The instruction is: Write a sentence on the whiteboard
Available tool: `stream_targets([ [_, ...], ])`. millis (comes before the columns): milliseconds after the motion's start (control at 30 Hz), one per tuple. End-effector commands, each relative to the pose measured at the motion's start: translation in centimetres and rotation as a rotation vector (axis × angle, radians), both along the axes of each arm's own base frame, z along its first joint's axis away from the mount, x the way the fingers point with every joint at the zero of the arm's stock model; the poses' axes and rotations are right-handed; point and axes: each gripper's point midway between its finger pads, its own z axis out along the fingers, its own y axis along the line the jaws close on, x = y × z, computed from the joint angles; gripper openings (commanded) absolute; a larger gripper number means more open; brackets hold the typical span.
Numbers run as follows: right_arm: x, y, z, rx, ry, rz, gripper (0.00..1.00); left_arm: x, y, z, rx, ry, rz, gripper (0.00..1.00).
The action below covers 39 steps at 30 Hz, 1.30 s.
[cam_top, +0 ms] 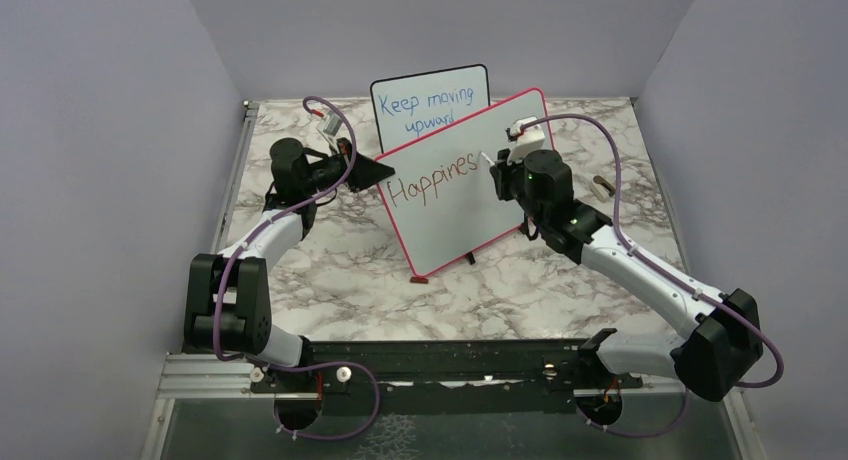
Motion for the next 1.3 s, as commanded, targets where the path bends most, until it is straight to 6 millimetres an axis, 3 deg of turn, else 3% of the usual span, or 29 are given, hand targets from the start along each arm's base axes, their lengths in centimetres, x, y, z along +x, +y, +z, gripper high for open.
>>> stream_targets([
  [0, 0.9, 0.7, 2.2, 0.029, -0.054, 0.019, 0.01, 0.1, 0.0, -2.1, 0.04, 0.034, -0.011, 0.0],
  [767, 0.0, 1.9, 1.6, 0.018, -0.024, 0.11, 0.01, 0.2, 0.0, -2.2, 0.042, 0.035, -0.008, 0.0],
  [1267, -1.2, 0.8, -0.9, -0.024, 0.051, 0.097, 0.01, 0.2, 0.0, -2.3, 0.044, 0.037, -0.006, 0.0],
])
